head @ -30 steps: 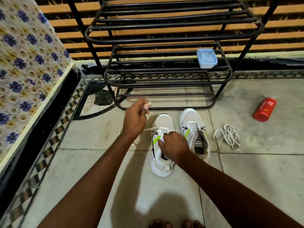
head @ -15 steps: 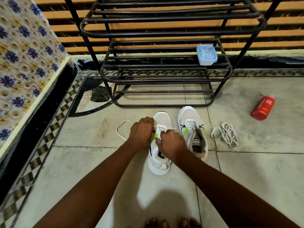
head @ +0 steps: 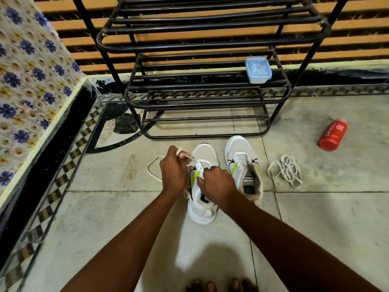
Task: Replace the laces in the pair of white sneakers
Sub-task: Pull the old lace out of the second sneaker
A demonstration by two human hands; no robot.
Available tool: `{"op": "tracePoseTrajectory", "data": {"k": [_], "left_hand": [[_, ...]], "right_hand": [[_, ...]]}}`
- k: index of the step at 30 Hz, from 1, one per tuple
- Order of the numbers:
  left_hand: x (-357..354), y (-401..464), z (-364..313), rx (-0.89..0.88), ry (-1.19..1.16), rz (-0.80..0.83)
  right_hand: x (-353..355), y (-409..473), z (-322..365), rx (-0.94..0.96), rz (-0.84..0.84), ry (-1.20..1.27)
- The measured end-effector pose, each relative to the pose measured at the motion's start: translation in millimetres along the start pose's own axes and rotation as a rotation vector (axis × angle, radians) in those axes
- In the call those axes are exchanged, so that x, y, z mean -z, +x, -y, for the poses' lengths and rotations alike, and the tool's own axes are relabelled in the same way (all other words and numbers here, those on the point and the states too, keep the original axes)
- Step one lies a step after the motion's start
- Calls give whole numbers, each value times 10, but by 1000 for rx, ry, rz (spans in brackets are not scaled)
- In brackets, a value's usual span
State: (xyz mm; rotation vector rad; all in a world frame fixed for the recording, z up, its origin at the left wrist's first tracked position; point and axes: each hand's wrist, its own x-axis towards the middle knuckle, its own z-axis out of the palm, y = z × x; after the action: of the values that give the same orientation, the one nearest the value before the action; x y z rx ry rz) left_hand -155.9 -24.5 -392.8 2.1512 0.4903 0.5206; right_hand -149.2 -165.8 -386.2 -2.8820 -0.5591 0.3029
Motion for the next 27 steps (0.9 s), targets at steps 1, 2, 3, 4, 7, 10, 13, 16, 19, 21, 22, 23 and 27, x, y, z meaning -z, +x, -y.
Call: {"op": "tracePoseTrajectory", "data": {"k": [1, 2, 3, 4, 7, 10, 13, 16, 19, 21, 22, 23, 27], "left_hand": [[-13, -5, -11, 18, -13, -22], [-26, 16, -8, 32, -27, -40], [-26, 28, -34, 51, -36, -56], [-47, 52, -33, 68, -41, -77], [-114, 71, -92, 143, -66, -93], [-166, 72, -122, 273, -140, -114], [-198, 165, -5, 420, -251, -77], [-227, 290, 113, 491, -342, 7], [-208, 378, 64, 508, -494, 37], [-175, 409, 38, 487, -515, 7], [-178, 408, 54, 483, -527, -2], [-172, 390, 43, 487, -541, -18], [-213, 287, 217, 501, -448, -34]], "right_hand": [[-1, -2, -1, -1, -6, 0], [-3, -1, -3, -4, -11, 1], [-3, -4, -5, -9, -14, 4], [-3, -5, -6, -13, -17, 8], [6, -9, -6, -16, -25, 12], [3, -16, -6, -29, -24, 30], [-4, -11, 5, -33, -22, 52], [0, 5, 16, -30, -16, 48], [15, 24, 13, -36, -15, 57], [9, 37, 10, -39, -15, 62], [2, 36, 7, -38, -13, 60], [-6, 34, 4, -39, -14, 57], [-32, 17, -2, -40, -32, 53]]}}
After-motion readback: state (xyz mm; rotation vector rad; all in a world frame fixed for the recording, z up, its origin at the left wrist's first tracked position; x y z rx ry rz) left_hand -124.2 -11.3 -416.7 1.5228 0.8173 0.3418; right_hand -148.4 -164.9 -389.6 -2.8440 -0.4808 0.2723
